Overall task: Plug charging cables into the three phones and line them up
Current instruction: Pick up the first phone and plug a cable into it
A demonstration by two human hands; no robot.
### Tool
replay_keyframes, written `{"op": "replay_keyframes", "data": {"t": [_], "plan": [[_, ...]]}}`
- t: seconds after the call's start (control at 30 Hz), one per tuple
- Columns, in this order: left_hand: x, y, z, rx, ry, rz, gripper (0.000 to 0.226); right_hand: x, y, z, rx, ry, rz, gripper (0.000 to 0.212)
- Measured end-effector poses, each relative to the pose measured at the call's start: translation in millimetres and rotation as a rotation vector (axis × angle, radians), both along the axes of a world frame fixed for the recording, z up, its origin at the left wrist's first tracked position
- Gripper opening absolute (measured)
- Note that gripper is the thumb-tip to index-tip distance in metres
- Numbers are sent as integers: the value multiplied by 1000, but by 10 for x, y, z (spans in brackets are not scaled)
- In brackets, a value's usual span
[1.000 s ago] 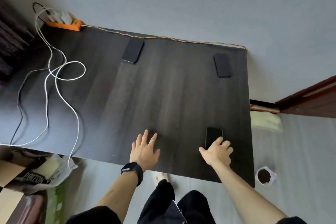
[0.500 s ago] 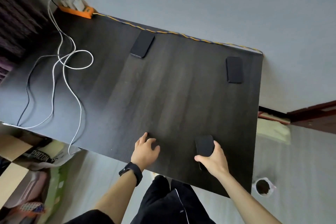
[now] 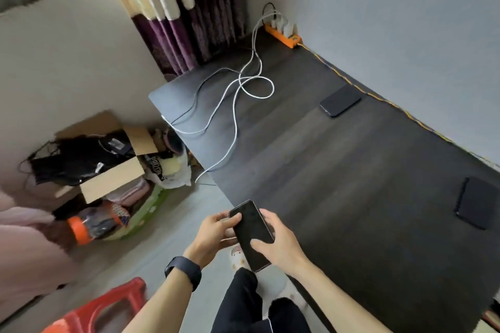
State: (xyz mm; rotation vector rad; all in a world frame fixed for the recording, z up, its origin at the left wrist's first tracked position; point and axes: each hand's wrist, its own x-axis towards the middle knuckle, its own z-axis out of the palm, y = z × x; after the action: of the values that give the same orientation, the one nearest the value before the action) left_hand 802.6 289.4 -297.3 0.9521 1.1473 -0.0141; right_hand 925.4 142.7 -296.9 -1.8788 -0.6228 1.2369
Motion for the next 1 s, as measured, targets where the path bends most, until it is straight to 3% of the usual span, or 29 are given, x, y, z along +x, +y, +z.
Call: {"op": "replay_keyframes", "data": {"t": [0.17,0.3,0.57,0.7,0.8,0.93,1.0], "plan": [[-598,476,-16,-40,-35,202,39,-282,588,37,-2,96,159,59],[-869,966,-64,-27,-51,287,35,-486,1155,31,-46,78,240,42],[-1269,2554,-120,-20,-68,359,28,-693,2579,72,-112,-70,161,20],[-1512,3298,-121,-32,-85,430,29,-713,3269,10,-171,-187,184,25],[-1693,3691,-205,-68,-109,503,49,-664,3693,-75,-240,-330,263,38],[-1754,4027,-299,-98,-99,570,25,-574,4243,-268,-322,-551,419,54],[-1732,4252,-382,-121,-64,586,24,-486,4562,-385,-344,-633,461,57]]}}
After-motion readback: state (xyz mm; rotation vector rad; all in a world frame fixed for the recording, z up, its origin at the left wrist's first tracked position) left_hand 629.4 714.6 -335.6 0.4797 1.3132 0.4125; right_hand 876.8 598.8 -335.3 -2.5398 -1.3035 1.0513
